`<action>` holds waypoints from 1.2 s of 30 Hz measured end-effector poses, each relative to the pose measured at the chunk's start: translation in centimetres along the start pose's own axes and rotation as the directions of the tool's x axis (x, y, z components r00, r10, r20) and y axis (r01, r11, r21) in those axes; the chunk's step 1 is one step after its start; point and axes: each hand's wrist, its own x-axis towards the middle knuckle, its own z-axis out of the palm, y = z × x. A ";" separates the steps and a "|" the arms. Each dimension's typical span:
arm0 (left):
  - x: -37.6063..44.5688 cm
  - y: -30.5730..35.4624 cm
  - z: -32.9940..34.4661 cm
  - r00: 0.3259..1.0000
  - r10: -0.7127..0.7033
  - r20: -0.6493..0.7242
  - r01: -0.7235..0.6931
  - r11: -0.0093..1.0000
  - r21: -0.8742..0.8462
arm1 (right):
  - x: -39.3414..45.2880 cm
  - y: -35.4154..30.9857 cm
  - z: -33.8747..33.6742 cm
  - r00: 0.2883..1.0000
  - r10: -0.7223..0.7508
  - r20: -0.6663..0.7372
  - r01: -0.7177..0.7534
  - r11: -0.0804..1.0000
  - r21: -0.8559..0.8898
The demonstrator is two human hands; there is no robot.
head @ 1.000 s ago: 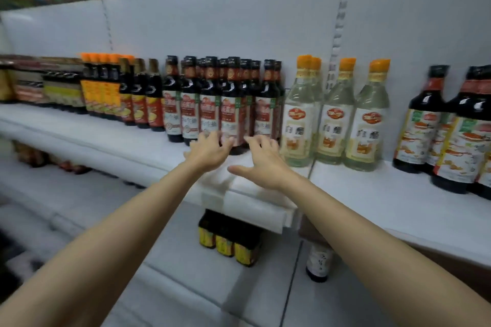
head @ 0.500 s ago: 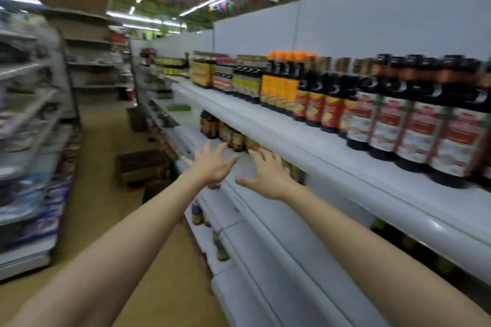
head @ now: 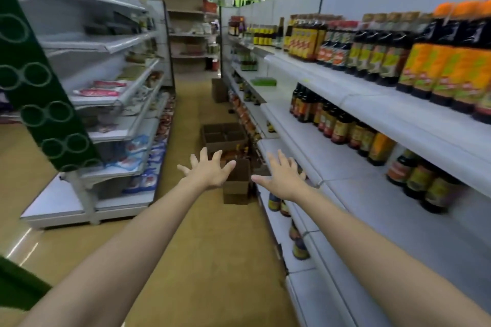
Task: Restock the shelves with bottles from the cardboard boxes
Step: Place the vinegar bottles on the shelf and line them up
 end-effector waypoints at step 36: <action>69.3 -16.9 -8.7 0.988 0.076 -0.133 -0.070 0.996 0.054 | 72.7 -20.6 3.5 0.980 -0.184 0.072 0.187 0.981 -0.049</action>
